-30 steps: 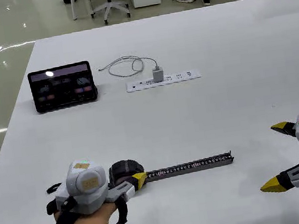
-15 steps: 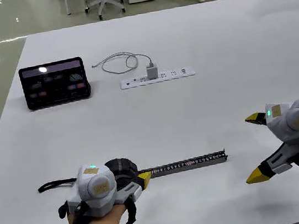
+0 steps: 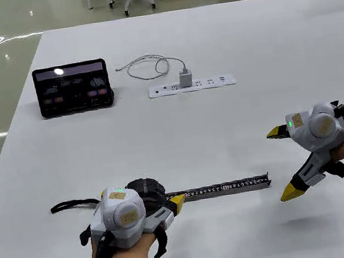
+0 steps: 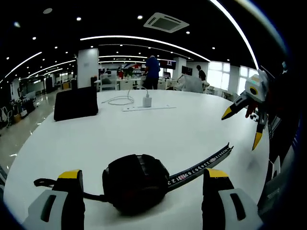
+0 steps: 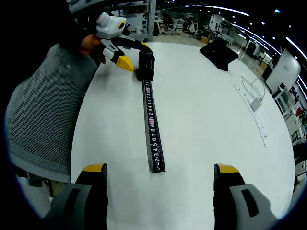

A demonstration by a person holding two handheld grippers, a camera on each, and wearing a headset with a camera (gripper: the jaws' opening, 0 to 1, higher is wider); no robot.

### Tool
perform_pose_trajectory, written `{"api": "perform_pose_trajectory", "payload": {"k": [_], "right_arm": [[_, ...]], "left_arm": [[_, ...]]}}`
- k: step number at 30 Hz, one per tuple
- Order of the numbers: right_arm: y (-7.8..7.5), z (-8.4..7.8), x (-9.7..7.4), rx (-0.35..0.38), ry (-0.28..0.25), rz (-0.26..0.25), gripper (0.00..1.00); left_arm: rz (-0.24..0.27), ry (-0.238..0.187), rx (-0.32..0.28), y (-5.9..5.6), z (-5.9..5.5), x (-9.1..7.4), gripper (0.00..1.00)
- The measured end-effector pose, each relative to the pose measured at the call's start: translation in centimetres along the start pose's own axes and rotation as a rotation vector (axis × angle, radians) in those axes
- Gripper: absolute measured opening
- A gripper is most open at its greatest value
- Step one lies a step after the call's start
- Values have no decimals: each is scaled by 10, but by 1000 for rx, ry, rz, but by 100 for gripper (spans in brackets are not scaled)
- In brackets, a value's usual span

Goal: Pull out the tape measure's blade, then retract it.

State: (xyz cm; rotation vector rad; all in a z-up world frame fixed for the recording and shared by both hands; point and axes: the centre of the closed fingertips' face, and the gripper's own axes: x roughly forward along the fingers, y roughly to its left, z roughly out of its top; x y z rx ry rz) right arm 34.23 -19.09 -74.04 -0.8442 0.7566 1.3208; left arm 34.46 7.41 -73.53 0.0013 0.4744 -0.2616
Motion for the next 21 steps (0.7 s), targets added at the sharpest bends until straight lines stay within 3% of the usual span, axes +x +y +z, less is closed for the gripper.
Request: {"api": "perform_pose_trajectory", "payload": {"k": [4, 11, 15, 21], "right_arm": [[0, -8, 10, -2, 38, 24, 81], [-2, -11, 18, -14, 41, 36, 70], [-2, -19, 22, -46, 71, 48, 62], [3, -23, 28, -21, 74, 63, 48]], "left_arm": [[1, 0, 4, 0, 1, -1, 100], [-2, 11, 2, 0, -3, 1, 100], [-12, 25, -5, -3, -7, 1, 100], [-17, 24, 6, -4, -7, 2, 100]]}}
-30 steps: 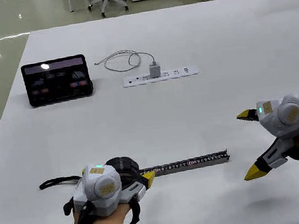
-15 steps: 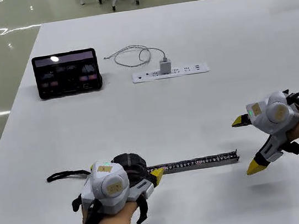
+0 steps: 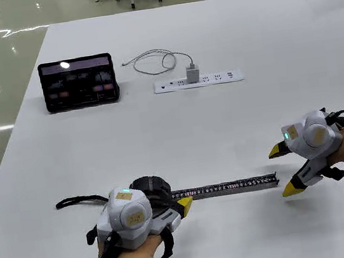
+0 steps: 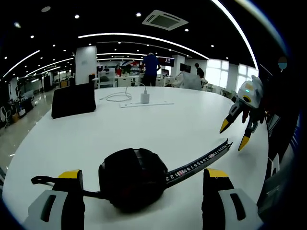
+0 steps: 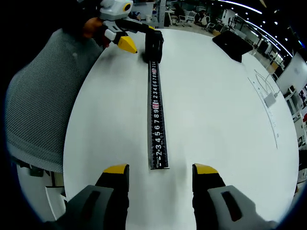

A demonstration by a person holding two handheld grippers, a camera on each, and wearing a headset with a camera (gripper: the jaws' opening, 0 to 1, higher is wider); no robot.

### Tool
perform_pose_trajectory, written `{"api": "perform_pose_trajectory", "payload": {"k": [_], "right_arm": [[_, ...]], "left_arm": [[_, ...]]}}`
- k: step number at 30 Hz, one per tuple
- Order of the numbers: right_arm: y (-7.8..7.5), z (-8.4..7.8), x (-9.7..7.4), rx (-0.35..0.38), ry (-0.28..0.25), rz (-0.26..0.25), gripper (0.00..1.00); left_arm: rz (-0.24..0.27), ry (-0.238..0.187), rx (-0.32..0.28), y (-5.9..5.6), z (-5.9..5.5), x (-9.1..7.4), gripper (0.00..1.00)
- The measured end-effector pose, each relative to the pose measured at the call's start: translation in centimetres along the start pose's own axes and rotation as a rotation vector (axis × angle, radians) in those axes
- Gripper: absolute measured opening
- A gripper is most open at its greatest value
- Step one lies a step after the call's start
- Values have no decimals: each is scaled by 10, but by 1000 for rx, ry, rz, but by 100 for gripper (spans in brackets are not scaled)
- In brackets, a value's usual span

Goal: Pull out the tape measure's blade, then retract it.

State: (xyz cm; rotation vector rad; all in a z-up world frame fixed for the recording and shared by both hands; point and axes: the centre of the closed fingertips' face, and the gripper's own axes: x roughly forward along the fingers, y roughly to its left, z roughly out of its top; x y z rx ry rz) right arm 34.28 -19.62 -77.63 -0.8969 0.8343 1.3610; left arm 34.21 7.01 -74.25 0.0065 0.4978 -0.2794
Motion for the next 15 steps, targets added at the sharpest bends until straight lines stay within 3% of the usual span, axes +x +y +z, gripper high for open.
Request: {"api": "perform_pose_trajectory", "payload": {"k": [7, 15], "right_arm": [[6, 1, 5, -18, 11, 33, 33], [1, -2, 9, -8, 25, 29, 19]], "left_arm": [[-3, 7, -6, 0, -3, 1, 100], [-8, 9, -5, -1, -3, 1, 100]]}}
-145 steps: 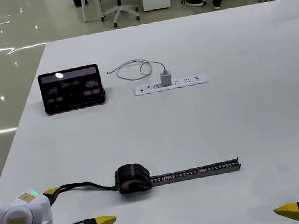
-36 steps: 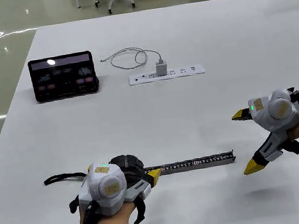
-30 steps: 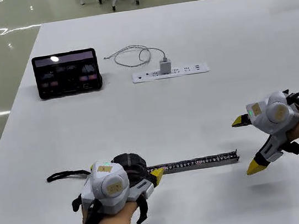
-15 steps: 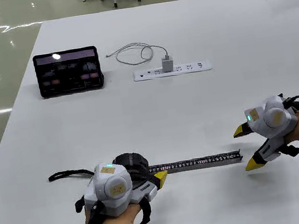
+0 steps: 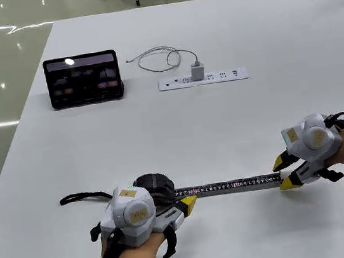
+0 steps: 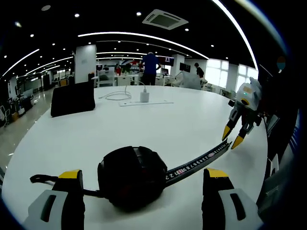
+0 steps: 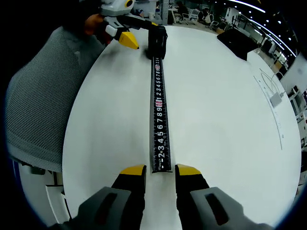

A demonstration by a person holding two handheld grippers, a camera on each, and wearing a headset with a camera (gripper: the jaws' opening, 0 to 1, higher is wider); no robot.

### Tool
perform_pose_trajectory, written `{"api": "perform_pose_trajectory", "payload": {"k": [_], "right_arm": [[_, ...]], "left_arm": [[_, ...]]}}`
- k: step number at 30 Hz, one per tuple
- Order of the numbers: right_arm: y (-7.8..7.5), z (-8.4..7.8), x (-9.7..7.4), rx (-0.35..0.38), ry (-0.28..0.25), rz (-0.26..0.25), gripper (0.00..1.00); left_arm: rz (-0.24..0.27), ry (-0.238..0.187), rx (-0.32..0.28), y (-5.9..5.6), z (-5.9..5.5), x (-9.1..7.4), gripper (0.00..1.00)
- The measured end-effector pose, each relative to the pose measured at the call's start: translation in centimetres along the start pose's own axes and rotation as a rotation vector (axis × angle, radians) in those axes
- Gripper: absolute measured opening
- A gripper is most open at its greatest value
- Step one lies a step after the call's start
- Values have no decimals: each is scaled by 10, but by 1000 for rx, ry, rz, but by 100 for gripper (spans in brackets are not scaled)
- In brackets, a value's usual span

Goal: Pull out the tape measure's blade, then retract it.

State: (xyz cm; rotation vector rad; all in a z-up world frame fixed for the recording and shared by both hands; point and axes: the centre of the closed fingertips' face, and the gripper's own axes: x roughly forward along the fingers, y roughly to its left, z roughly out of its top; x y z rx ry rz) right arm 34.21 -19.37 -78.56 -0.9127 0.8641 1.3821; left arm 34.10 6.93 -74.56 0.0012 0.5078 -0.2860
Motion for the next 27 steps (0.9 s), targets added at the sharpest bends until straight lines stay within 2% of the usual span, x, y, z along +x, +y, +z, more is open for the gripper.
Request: {"api": "perform_pose_trajectory", "payload": {"k": [1, 6, 18, 22, 24, 27], "right_arm": [[-4, -1, 0, 20, -1, -16, 19], [-2, 3, 1, 23, -13, -3, 15], [1, 1, 5, 0, 21, 23, 12], [-1, 0, 5, 23, 45, 24, 11], [-2, -1, 5, 45, 55, 14, 11], [-4, -4, 6, 46, 65, 8, 11]], "left_arm": [[-1, 0, -2, 0, 0, 0, 100], [1, -1, -8, 1, 0, 0, 100], [-5, 7, -8, 0, -3, 1, 100], [7, 11, -33, 5, -3, 3, 100], [28, -11, -41, 10, 3, 3, 100], [50, -9, -57, 16, 6, 7, 100]]}}
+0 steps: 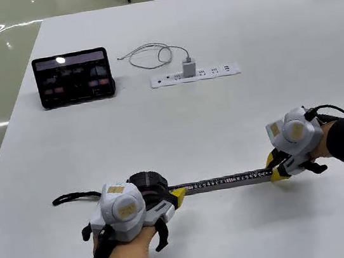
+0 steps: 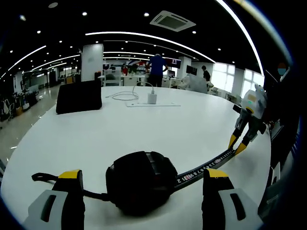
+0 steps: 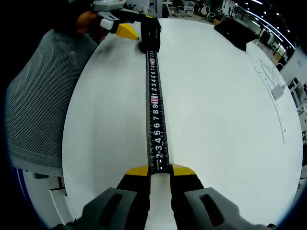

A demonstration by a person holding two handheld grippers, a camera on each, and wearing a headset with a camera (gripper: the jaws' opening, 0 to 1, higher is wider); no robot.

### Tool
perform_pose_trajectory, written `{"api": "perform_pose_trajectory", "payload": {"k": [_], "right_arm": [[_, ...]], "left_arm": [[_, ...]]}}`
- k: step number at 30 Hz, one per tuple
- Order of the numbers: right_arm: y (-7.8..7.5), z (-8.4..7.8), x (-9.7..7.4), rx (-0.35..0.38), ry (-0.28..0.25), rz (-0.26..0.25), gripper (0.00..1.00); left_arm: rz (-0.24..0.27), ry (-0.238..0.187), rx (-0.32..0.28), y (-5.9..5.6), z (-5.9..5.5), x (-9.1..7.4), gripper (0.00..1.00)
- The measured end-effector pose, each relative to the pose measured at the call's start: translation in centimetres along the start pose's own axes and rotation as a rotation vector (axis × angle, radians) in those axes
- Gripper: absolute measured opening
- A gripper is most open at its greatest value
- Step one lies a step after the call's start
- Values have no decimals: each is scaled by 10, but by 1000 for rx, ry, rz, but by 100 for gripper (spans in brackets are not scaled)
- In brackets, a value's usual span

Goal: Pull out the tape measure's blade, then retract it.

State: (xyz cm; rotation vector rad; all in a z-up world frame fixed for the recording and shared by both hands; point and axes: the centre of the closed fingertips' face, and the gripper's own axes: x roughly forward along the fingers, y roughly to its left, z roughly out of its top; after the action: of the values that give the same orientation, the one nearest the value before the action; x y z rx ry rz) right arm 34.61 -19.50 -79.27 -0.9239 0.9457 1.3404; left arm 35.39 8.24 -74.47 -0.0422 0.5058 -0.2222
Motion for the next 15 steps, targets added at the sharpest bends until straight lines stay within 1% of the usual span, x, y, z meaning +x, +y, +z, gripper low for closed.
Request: {"api": "perform_pose_trajectory", "payload": {"k": [2, 4, 5, 7, 8, 10, 15], "right_arm": [[-2, -1, 0, 11, 3, -7, 11], [-3, -1, 0, 29, 10, -14, 11], [-4, -2, 1, 78, 20, -24, 11], [-4, -2, 2, 46, 35, -24, 11], [-4, -2, 3, 20, 53, -25, 11], [-5, -1, 4, 26, 66, -22, 11], [-4, -2, 4, 9, 74, -17, 10]], "left_arm": [[14, -4, 0, 3, 1, 3, 100], [20, -2, -13, 5, 2, 6, 100], [25, -4, -15, 6, 3, 8, 100], [34, -4, -21, 7, 3, 10, 99], [39, -4, -20, 8, 3, 10, 98], [52, 5, -18, 9, 2, 11, 94], [73, 18, -46, 10, -2, 12, 86]]}}
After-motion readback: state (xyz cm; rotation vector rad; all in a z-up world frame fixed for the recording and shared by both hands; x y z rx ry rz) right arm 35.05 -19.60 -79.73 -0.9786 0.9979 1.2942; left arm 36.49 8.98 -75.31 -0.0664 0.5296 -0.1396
